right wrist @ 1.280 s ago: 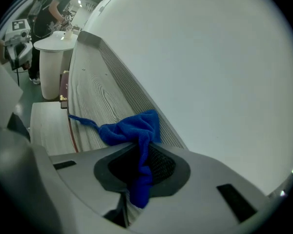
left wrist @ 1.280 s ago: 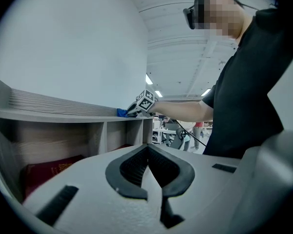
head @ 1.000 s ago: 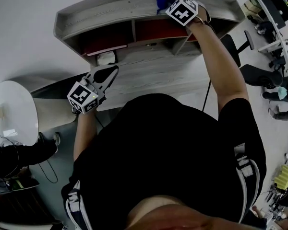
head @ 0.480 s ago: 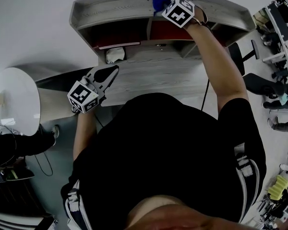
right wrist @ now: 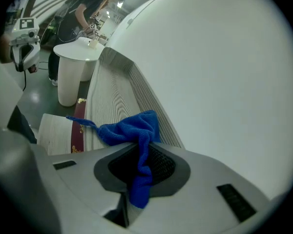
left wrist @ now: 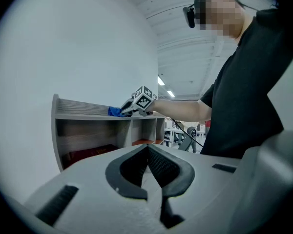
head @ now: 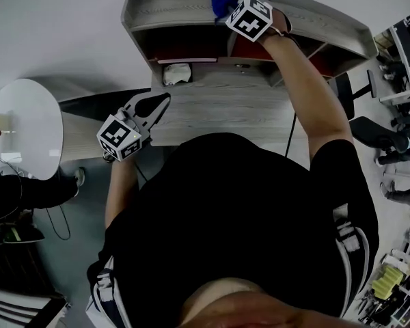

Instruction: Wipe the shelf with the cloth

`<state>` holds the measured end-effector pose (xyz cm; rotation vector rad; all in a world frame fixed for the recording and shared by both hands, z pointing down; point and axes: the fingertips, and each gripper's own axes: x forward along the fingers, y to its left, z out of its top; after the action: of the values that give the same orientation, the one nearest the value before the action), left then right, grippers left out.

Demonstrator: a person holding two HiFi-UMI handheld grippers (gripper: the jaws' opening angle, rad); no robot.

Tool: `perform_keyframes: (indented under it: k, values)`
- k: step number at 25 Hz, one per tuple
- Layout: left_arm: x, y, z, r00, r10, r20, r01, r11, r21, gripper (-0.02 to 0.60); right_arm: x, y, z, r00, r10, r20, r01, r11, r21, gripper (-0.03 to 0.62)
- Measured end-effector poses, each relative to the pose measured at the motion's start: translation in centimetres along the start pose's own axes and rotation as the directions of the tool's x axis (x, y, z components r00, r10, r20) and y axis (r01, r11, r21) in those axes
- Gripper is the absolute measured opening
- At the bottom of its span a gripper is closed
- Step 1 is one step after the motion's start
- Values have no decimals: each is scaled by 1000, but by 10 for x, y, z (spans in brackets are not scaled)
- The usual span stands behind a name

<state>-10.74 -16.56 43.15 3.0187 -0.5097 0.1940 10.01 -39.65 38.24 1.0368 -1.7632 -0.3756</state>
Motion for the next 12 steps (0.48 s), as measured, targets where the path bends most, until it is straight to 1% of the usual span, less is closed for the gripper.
perform_keyframes:
  k: [5,12]
  values:
    - [-21,4,-5,1000,30,-4,-30,1000,-8,17,10,12,34,999,14,36,-13,1000,-25,54]
    - [-52,14,-15,996,91,-4,-91,996,-23,17,26,32,77,996,47,76,-42,997,-66,54]
